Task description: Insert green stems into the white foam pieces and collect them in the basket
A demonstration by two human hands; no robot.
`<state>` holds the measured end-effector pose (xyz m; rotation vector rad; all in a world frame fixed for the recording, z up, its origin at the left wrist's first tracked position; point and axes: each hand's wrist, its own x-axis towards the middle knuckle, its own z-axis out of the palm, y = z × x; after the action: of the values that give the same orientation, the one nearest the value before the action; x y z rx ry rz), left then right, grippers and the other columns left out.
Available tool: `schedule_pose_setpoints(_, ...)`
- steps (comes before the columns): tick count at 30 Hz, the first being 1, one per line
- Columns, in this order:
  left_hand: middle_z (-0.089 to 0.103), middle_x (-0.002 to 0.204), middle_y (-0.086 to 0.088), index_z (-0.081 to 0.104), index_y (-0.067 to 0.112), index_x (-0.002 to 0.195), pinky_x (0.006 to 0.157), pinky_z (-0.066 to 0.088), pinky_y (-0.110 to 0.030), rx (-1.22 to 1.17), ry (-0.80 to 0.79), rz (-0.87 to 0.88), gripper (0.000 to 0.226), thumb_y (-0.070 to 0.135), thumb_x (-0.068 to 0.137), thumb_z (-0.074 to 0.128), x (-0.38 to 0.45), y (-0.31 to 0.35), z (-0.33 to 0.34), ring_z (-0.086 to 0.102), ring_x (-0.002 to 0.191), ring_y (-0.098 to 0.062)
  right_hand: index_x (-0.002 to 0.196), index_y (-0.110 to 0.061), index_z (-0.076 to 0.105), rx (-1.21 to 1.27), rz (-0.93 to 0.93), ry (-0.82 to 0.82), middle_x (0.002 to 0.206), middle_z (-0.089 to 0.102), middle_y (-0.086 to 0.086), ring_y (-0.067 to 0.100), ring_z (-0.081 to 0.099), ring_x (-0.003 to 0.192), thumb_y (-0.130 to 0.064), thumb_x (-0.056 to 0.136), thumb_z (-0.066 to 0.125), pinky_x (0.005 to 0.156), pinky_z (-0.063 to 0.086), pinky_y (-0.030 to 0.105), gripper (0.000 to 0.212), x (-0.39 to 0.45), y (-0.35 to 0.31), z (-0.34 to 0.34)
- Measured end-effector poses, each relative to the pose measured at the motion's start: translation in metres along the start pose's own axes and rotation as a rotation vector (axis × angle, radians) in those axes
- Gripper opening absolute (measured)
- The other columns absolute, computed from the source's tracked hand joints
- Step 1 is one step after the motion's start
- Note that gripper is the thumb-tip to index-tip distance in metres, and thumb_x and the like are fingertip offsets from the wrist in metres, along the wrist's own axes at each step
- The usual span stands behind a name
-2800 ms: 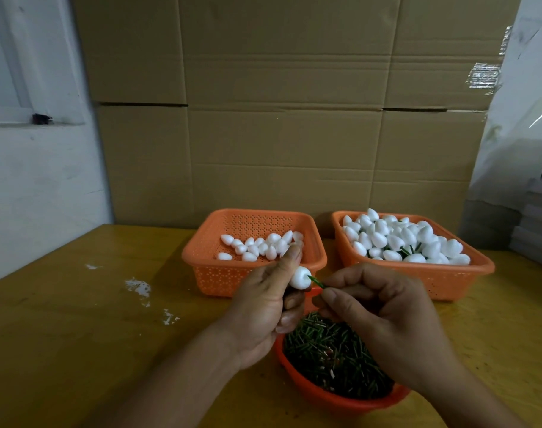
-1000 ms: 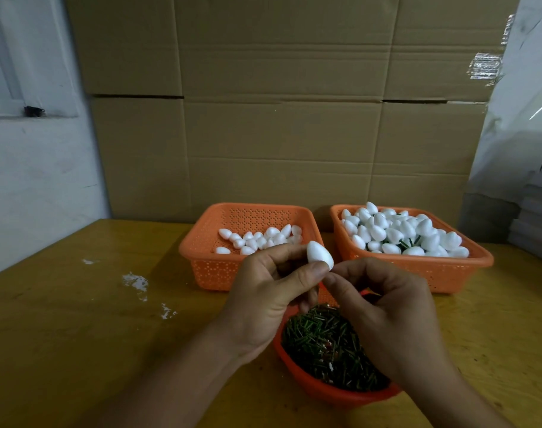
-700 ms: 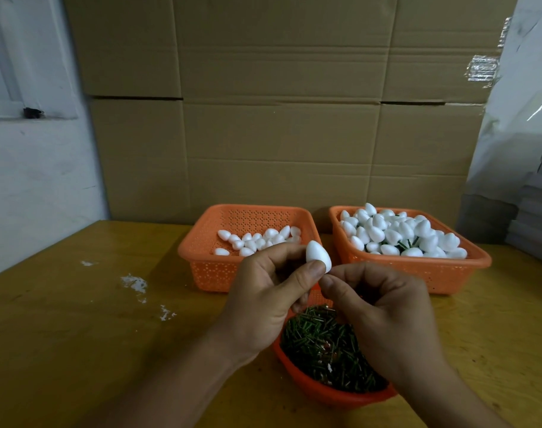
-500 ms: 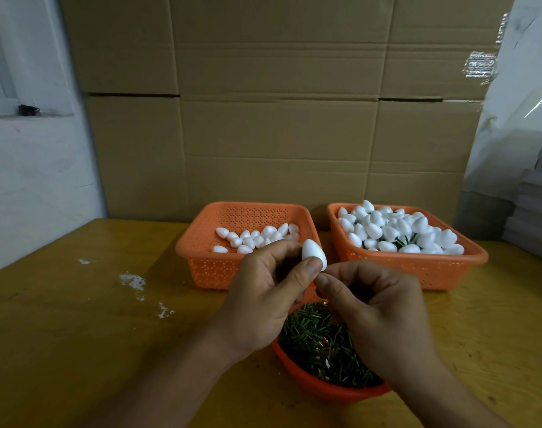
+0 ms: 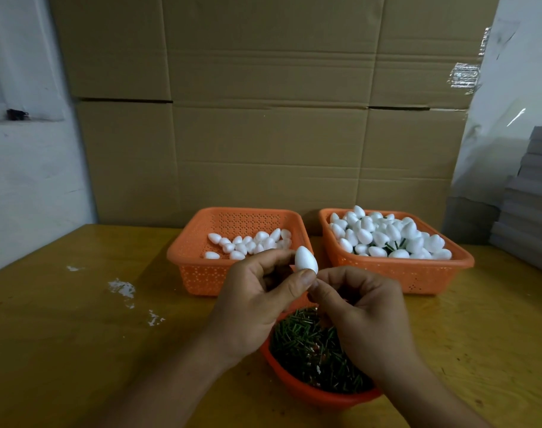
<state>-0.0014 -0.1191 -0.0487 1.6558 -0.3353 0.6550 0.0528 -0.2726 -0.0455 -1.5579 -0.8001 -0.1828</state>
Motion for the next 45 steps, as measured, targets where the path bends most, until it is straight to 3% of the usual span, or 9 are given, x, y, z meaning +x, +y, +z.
schedule_pose_setpoints(5, 0.058, 0.067, 0.011, 0.070, 0.024, 0.115, 0.061, 0.045, -0.017, 0.060, 0.068, -0.062, 0.040, 0.047, 0.083, 0.068, -0.001, -0.008, -0.001, 0.055, 0.061, 0.000, 0.074, -0.019, 0.075, -0.054, 0.099, 0.091, 0.064, 0.070, 0.005, 0.010, 0.058, 0.051, -0.016, 0.086, 0.075, 0.050, 0.051, 0.027, 0.013, 0.020, 0.012, -0.018)
schedule_pose_setpoints(8, 0.057, 0.067, 0.009, 0.072, 0.029, 0.105, 0.059, 0.045, -0.018, 0.094, 0.055, -0.070, 0.028, 0.046, 0.084, 0.067, -0.002, -0.009, -0.001, 0.053, 0.059, 0.000, 0.073, -0.020, 0.073, -0.124, 0.157, 0.213, 0.066, 0.072, 0.001, 0.005, 0.060, 0.050, -0.015, 0.088, 0.074, 0.047, 0.052, 0.023, 0.015, 0.042, 0.025, -0.037)
schedule_pose_setpoints(11, 0.058, 0.066, 0.012, 0.072, 0.032, 0.102, 0.056, 0.044, -0.017, 0.099, 0.043, -0.089, 0.017, 0.038, 0.087, 0.067, -0.002, -0.010, -0.001, 0.053, 0.058, 0.001, 0.079, -0.023, 0.075, -0.222, 0.209, 0.317, 0.066, 0.072, -0.002, 0.007, 0.065, 0.056, -0.018, 0.088, 0.074, 0.054, 0.057, 0.032, 0.011, 0.065, 0.042, -0.055)
schedule_pose_setpoints(14, 0.059, 0.066, 0.012, 0.072, 0.032, 0.098, 0.055, 0.043, -0.015, 0.096, 0.039, -0.106, 0.013, 0.036, 0.087, 0.066, -0.003, -0.010, 0.000, 0.054, 0.058, 0.002, 0.085, -0.017, 0.076, -0.361, 0.232, 0.367, 0.072, 0.072, -0.003, 0.019, 0.070, 0.070, -0.018, 0.091, 0.071, 0.069, 0.060, 0.046, 0.008, 0.087, 0.055, -0.073)
schedule_pose_setpoints(19, 0.060, 0.064, 0.013, 0.073, 0.031, 0.094, 0.054, 0.043, -0.014, 0.114, 0.036, -0.092, 0.008, 0.032, 0.088, 0.067, -0.003, -0.009, 0.000, 0.053, 0.057, 0.003, 0.075, -0.004, 0.072, -0.509, 0.297, 0.451, 0.070, 0.071, 0.015, 0.036, 0.069, 0.072, -0.015, 0.090, 0.066, 0.070, 0.059, 0.051, 0.019, 0.120, 0.066, -0.092)
schedule_pose_setpoints(26, 0.064, 0.072, 0.006, 0.072, 0.035, 0.093, 0.062, 0.048, -0.017, 0.159, 0.034, -0.082, 0.021, 0.051, 0.081, 0.065, -0.004, -0.012, 0.002, 0.057, 0.066, -0.002, 0.076, -0.016, 0.074, -0.694, 0.391, 0.445, 0.066, 0.068, 0.005, 0.024, 0.064, 0.064, -0.027, 0.091, 0.065, 0.063, 0.053, 0.038, 0.021, 0.143, 0.075, -0.094)
schedule_pose_setpoints(33, 0.066, 0.080, -0.002, 0.072, 0.036, 0.093, 0.068, 0.051, -0.019, 0.180, 0.025, -0.087, 0.023, 0.053, 0.080, 0.064, -0.005, -0.013, 0.002, 0.061, 0.072, -0.008, 0.061, -0.006, 0.062, -0.735, 0.480, 0.447, 0.061, 0.061, 0.010, 0.025, 0.057, 0.058, -0.034, 0.093, 0.062, 0.052, 0.036, 0.028, 0.042, 0.152, 0.077, -0.089)
schedule_pose_setpoints(38, 0.065, 0.079, -0.001, 0.073, 0.034, 0.092, 0.067, 0.052, -0.022, 0.159, -0.010, -0.103, 0.023, 0.052, 0.081, 0.066, -0.006, -0.012, 0.003, 0.060, 0.072, -0.009, 0.062, -0.010, 0.062, -0.767, 0.546, 0.422, 0.065, 0.063, 0.011, 0.031, 0.064, 0.071, -0.037, 0.087, 0.061, 0.081, 0.053, 0.044, 0.037, 0.154, 0.073, -0.085)
schedule_pose_setpoints(45, 0.066, 0.079, -0.001, 0.073, 0.031, 0.090, 0.067, 0.052, -0.023, 0.155, -0.014, -0.109, 0.014, 0.043, 0.083, 0.068, -0.006, -0.010, 0.003, 0.060, 0.072, -0.008, 0.068, -0.010, 0.068, -0.792, 0.587, 0.405, 0.062, 0.066, 0.008, 0.027, 0.065, 0.067, -0.040, 0.084, 0.064, 0.082, 0.056, 0.046, 0.034, 0.155, 0.073, -0.087)
